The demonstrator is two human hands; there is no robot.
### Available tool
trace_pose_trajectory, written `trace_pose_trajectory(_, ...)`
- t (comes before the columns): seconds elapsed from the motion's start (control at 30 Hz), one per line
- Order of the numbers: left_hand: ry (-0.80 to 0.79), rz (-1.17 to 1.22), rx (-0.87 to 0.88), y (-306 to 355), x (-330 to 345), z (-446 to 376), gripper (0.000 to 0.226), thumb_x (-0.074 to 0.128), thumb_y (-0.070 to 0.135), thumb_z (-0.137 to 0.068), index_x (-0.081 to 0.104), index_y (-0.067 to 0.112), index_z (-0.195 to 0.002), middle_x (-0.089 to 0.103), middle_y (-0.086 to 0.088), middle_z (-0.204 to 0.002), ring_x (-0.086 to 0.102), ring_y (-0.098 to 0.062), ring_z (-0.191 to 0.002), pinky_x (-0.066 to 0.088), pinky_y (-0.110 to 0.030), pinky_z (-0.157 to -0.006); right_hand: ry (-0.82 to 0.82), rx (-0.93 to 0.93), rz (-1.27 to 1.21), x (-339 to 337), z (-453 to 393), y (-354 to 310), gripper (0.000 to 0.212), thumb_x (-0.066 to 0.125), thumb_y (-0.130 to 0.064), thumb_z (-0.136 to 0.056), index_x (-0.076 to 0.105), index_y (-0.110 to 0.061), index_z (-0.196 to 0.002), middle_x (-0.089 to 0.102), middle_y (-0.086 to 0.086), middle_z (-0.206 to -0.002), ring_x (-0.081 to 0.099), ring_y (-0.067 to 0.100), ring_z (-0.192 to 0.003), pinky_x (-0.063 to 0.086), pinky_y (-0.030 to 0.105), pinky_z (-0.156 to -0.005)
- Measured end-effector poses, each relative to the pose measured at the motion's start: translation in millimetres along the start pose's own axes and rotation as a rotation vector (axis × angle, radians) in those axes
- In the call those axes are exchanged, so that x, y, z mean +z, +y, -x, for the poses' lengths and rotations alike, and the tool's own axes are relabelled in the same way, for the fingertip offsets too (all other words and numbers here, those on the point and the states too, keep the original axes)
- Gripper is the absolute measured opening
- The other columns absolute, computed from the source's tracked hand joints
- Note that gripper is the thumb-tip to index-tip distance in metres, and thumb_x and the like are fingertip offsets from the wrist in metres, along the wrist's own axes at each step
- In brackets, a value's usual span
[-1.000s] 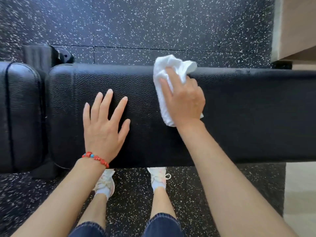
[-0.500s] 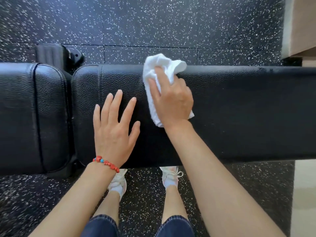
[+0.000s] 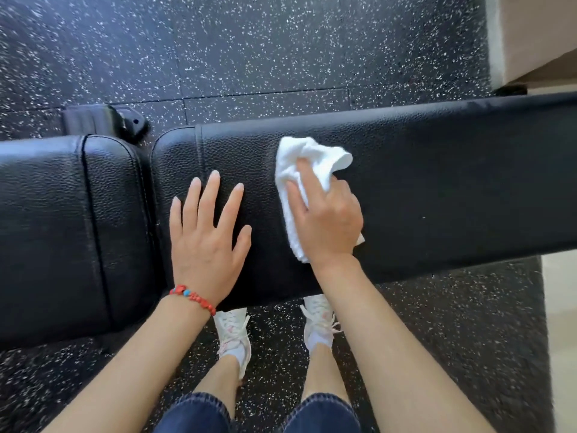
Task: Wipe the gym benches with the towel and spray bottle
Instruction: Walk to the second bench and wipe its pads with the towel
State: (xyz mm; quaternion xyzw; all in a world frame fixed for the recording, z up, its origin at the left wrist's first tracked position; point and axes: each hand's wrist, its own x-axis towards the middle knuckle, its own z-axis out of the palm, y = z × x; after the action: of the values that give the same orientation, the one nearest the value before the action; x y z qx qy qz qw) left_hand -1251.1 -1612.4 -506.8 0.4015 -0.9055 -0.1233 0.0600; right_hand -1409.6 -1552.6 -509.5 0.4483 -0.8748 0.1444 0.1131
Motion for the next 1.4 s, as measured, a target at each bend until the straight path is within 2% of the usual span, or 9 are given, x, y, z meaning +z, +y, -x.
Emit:
trace_pose_trajectory(0.17,-0.003,-0.008,0.038,-2,-4,17,0.05,0.045,0.028,-0.089,0.047,0.011,-0.135,0.036,-0.021,-0.145,0.03,-0.039,-0.133,0.021,-0.057,-0.107,-0.022,-0.155,0.172,-8,-7,46,0.02,0.067,-0.033,-0.08,0.073,-0.023,-0.096,0.053,0.006,-0.053,0.048,0.022,-0.044,0.034,0.027,-0.039)
trace_pose_trajectory(0.27,-0.014,0.0,0.031,1,-3,29,0.049,0.045,0.028,-0.089,0.048,0.01,-0.135,0.036,-0.021,-0.145,0.031,-0.039,-0.133,0.022,-0.057,-0.107,-0.027,0.098,0.276,-18,-14,105,0.023,0.077,-0.023,-0.068,0.074,-0.019,-0.091,0.054,0.015,-0.052,0.051,0.027,-0.039,0.038,0.026,-0.033)
trace_pose_trajectory(0.4,0.0,-0.016,0.02,1,1,32,0.049,0.044,0.028,-0.089,0.047,0.01,-0.135,0.037,-0.021,-0.144,0.032,-0.039,-0.133,0.022,-0.057,-0.107,-0.053,0.406,0.051,-18,-8,101,0.027,0.06,-0.036,-0.083,0.07,-0.022,-0.105,0.057,0.026,-0.066,0.055,0.039,-0.054,0.036,0.034,-0.045)
trace_pose_trajectory(0.57,0.044,-0.021,0.01,10,6,41,0.049,0.045,0.027,-0.089,0.047,0.01,-0.134,0.038,-0.023,-0.143,0.031,-0.04,-0.132,0.021,-0.058,-0.106,-0.038,-0.007,0.06,-20,20,59,0.024,0.06,-0.031,-0.083,0.073,-0.017,-0.097,0.052,0.012,-0.054,0.047,0.025,-0.042,0.036,0.026,-0.036)
trace_pose_trajectory(0.7,0.025,-0.035,0.01,16,7,50,0.049,0.044,0.029,-0.09,0.048,0.009,-0.134,0.038,-0.023,-0.143,0.032,-0.04,-0.132,0.022,-0.058,-0.106,-0.007,-0.089,0.143,-22,19,97,0.018,0.066,-0.032,-0.081,0.073,-0.022,-0.094,0.052,0.01,-0.052,0.047,0.025,-0.041,0.034,0.027,-0.037)
trace_pose_trajectory(0.97,0.037,-0.029,0.028,10,11,51,0.05,0.043,0.033,-0.091,0.047,0.011,-0.135,0.037,-0.02,-0.144,0.031,-0.039,-0.133,0.021,-0.056,-0.107,-0.097,0.594,0.045,-34,35,137,0.036,0.045,-0.049,-0.089,0.056,-0.037,-0.121,0.058,0.023,-0.089,0.056,0.04,-0.08,0.032,0.036,-0.061)
trace_pose_trajectory(1.13,0.023,-0.009,0.016,12,8,51,0.05,0.044,0.032,-0.09,0.047,0.011,-0.135,0.037,-0.02,-0.145,0.031,-0.039,-0.133,0.021,-0.055,-0.108,0.002,0.153,0.009,-32,66,58,0.031,0.055,-0.037,-0.083,0.072,-0.017,-0.1,0.053,0.014,-0.057,0.049,0.026,-0.045,0.038,0.026,-0.039)
trace_pose_trajectory(1.27,0.044,0.039,0.005,5,-1,53,0.048,0.044,0.027,-0.09,0.05,0.006,-0.132,0.039,-0.022,-0.142,0.033,-0.04,-0.132,0.023,-0.055,-0.107,0.089,-0.036,0.049,-26,69,71,0.024,0.057,-0.037,-0.087,0.072,-0.021,-0.096,0.046,0.007,-0.052,0.042,0.022,-0.042,0.035,0.025,-0.038)
trace_pose_trajectory(1.4,0.083,-0.007,-0.046,-23,-13,60,0.046,0.045,0.025,-0.091,0.05,0.004,-0.131,0.041,-0.022,-0.141,0.034,-0.04,-0.131,0.023,-0.056,-0.107,-0.022,0.361,-0.052,-32,75,61,0.029,0.055,-0.039,-0.086,0.067,-0.024,-0.107,0.058,0.019,-0.068,0.054,0.031,-0.054,0.045,0.033,-0.047)
